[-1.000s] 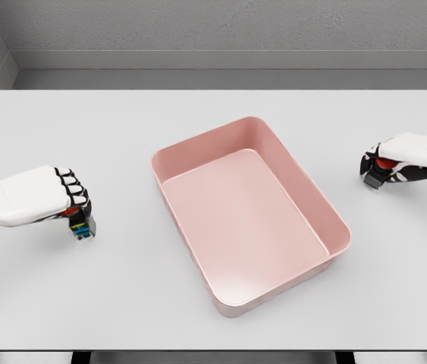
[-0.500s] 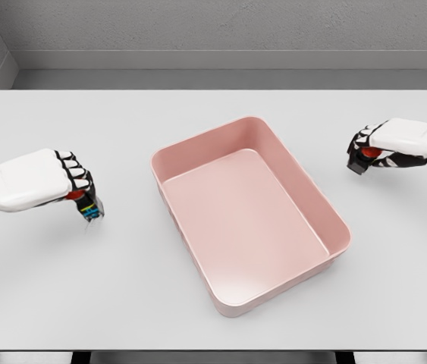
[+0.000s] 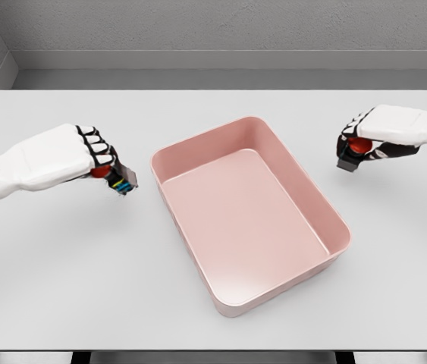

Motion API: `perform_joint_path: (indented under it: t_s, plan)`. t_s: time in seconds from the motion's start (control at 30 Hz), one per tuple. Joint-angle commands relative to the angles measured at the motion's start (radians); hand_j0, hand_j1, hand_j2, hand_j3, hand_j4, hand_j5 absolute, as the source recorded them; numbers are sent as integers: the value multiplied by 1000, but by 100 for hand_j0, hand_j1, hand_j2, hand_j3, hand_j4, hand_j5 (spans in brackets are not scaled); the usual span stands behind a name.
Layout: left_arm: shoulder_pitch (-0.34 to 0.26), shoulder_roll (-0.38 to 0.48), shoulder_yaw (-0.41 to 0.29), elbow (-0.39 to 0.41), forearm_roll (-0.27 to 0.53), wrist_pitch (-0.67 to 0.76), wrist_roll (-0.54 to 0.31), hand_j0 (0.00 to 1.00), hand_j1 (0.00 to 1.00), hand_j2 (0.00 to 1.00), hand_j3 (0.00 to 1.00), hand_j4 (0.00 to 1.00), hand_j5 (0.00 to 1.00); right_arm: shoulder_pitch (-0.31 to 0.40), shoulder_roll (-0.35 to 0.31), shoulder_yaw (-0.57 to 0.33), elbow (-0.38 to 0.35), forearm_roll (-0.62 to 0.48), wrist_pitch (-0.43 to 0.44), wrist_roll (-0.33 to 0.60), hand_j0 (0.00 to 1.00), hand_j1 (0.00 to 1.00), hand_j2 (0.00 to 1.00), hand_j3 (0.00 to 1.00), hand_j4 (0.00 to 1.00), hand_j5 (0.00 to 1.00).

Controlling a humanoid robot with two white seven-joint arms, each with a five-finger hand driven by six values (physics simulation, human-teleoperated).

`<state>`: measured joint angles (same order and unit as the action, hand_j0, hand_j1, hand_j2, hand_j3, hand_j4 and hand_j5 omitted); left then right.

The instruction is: Put the industrial switch in the basket with both arms

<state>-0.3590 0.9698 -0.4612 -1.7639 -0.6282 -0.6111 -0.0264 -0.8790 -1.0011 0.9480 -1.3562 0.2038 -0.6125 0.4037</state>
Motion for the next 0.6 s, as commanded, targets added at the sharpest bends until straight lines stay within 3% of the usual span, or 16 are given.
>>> perform_joint_path:
  t_s: [0.0, 0.57]
  plan:
    - [-2, -31, -2, 0, 7, 0, -3, 41, 41, 41, 41, 41, 41, 0, -1, -3, -14, -6, 2, 7, 53, 53, 53, 53, 53, 53]
    - [-97, -100, -76, 0, 5, 0, -6, 41, 41, 41, 41, 41, 41, -43, -4, -11, -135, -29, 2, 18, 53, 53, 53, 53, 53, 53]
